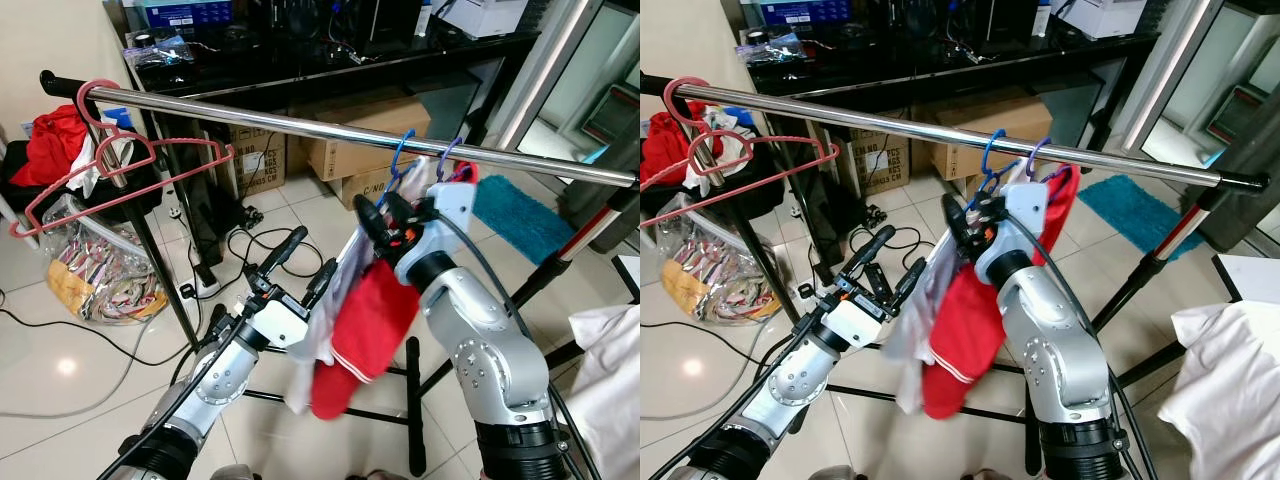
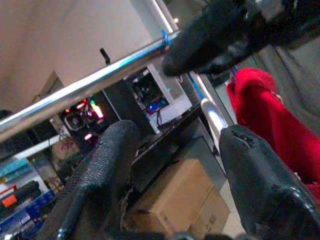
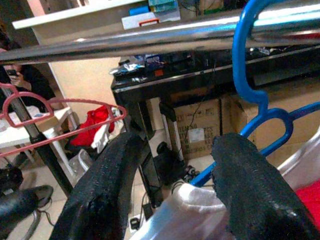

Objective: Hang hanger

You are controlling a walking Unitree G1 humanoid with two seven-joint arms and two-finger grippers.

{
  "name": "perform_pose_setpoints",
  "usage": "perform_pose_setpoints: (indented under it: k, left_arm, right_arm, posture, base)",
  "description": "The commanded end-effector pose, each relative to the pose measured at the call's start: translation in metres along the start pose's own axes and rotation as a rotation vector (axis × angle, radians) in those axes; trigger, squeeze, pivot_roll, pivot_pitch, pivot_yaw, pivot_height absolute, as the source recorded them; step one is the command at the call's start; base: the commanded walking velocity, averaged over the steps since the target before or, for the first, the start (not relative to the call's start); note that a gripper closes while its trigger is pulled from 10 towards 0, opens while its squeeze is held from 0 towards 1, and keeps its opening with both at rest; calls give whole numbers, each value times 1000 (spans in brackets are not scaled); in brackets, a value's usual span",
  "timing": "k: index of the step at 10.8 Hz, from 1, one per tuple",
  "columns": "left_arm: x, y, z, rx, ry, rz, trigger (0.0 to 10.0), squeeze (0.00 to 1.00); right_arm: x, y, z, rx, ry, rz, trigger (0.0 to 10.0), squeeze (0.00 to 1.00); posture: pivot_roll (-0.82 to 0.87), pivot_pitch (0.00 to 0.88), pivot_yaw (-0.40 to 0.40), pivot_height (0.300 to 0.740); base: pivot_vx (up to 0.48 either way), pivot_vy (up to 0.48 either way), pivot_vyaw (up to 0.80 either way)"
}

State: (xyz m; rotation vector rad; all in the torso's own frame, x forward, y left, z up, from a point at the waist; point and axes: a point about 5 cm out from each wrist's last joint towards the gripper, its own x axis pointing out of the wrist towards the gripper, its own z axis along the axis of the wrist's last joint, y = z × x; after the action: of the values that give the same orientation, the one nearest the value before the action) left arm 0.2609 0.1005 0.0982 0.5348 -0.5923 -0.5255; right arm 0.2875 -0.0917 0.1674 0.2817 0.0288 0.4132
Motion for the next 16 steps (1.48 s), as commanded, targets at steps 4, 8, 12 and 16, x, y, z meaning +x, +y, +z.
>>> perform_pose_setpoints:
  k: [4, 8, 12, 16]
  left_arm:
    - [1, -1, 5, 17, -16, 6, 10000, 0]
    - [5, 0, 6, 20, -26, 11, 10000, 0]
    - [11, 3, 11, 21, -56, 12, 10000, 0]
    - [14, 6, 12, 32, -70, -2, 10000, 0]
  right_arm:
    - [2, -27, -15, -45, 121, -135, 10000, 0]
    - [5, -36, 0, -20, 56, -182, 10000, 0]
    - [-3, -50, 9, 27, 0, -249, 10000, 0]
    - [-23, -65, 17, -95, -69, -370, 10000, 0]
  posture:
    - [123, 0, -88, 740]
    - [105, 0, -79, 740]
    - [96, 0, -75, 740]
    - [90, 0, -60, 740]
  base:
    - [0, 0, 0]
    - [0, 0, 0]
    - [0, 0, 0]
    - [0, 0, 0]
